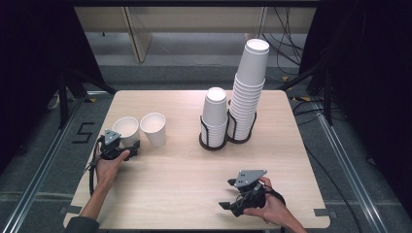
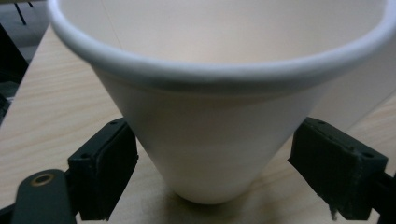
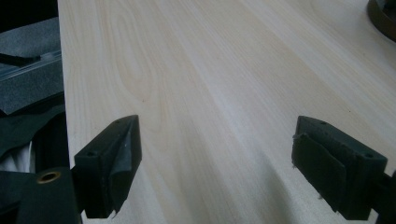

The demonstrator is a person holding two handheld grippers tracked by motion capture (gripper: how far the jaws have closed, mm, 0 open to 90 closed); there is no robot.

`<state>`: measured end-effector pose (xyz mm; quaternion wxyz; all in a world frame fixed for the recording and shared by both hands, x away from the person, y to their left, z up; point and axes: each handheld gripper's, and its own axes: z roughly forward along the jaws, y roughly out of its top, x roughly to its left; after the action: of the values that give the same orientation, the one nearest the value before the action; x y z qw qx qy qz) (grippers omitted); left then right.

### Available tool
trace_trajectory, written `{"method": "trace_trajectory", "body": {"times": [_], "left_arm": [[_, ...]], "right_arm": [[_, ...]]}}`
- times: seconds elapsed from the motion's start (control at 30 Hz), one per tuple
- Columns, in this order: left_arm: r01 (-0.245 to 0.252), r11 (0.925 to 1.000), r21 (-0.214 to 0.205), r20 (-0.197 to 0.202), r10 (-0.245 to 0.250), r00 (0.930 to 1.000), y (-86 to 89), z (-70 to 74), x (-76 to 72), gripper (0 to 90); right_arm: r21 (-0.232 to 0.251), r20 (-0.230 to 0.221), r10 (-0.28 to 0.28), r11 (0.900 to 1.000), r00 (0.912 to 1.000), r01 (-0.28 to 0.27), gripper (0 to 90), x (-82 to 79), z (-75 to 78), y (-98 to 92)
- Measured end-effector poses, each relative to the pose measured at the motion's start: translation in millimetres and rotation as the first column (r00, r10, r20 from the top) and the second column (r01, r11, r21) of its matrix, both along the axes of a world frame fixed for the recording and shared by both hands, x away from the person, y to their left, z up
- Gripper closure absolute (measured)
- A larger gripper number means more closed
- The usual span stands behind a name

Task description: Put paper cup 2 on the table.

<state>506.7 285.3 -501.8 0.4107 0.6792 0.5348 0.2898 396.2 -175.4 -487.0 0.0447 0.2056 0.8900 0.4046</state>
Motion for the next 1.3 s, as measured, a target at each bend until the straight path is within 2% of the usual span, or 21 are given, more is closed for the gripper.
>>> {"method": "trace_trajectory", "body": {"times": [0.07,0.17,0.3,0.4,0.5,0.6,0.67,0.8,0.83,0.97,1.0,1.1,1.17,1.3], "left_arm": [[0.006,0.9999,-0.012,-0.011,-0.006,0.9999,0.0,2.2,-2.7,14.7],[0.02,0.9997,0.011,-0.023,-0.02,0.9995,-0.9,6.4,-8.4,14.7],[0.027,0.9996,0.004,-0.013,-0.027,0.9995,-1.9,9.0,-19.3,14.7],[0.032,0.9995,-0.001,-0.008,-0.032,0.9995,-1.8,7.3,-27.7,14.8],[0.039,0.9989,-0.028,0.009,-0.038,0.9992,-4.3,6.3,-36.1,14.7],[0.062,0.9976,-0.031,0.006,-0.062,0.9981,-9.1,10.5,-45.3,14.7],[0.062,0.9973,-0.04,0.034,-0.06,0.9976,-14.2,14.9,-53.8,14.7],[0.095,0.9928,-0.072,0.038,-0.093,0.995,-26.6,18.8,-69.5,14.7],[0.109,0.9909,-0.08,0.03,-0.106,0.9939,-30.0,19.7,-73.5,14.7],[0.148,0.9847,-0.092,0.06,-0.143,0.9879,-46.3,23.6,-90.0,14.7],[0.16,0.9829,-0.092,0.059,-0.155,0.9862,-50.3,24.6,-94.4,14.7],[0.207,0.9736,-0.097,0.069,-0.2,0.9773,-62.9,23.1,-105.8,14.7],[0.227,0.9693,-0.095,0.062,-0.222,0.9731,-71.1,21.0,-113.0,14.7],[0.271,0.9577,-0.097,0.063,-0.266,0.9619,-84.5,16.6,-124.5,14.7]], "right_arm": [[0.006,-0.006,0.007,1.0,1.0,-0.007,17.1,-0.5,-0.2,0.6],[0.002,-0.006,0.011,0.9999,0.9999,-0.011,17.1,-0.5,-0.2,0.7],[0.004,0.006,0.008,1.0,0.9999,-0.008,17.1,-0.1,0.1,0.4],[0.001,-0.005,0.014,0.9999,0.9999,-0.014,17.1,-0.9,-0.3,0.3],[0.005,-0.003,0.013,0.9999,0.9999,-0.013,17.1,-0.3,-0.3,1.0],[0.001,-0.006,0.011,0.9999,0.9999,-0.011,17.1,-0.8,-0.4,1.0],[0.001,-0.002,0.011,0.9999,0.9999,-0.011,17.1,-0.3,-0.3,1.6],[0.001,-0.005,0.008,1.0,1.0,-0.008,17.1,-1.2,0.0,1.4],[0.001,-0.004,0.01,1.0,0.9999,-0.01,17.1,-0.9,-0.2,1.5],[-0.004,0.004,0.011,0.9999,0.9999,-0.011,17.1,-0.3,-0.6,0.4],[0.001,-0.005,0.008,1.0,1.0,-0.008,17.1,-0.5,-0.7,0.7],[-0.003,-0.007,0.007,1.0,1.0,-0.007,17.1,-0.4,-1.3,0.9],[-0.004,0.008,0.011,0.9999,0.9999,-0.011,17.2,-0.1,-1.3,0.6],[-0.004,0.006,0.011,0.9999,0.9999,-0.011,17.2,-0.7,-1.3,0.6]]}}
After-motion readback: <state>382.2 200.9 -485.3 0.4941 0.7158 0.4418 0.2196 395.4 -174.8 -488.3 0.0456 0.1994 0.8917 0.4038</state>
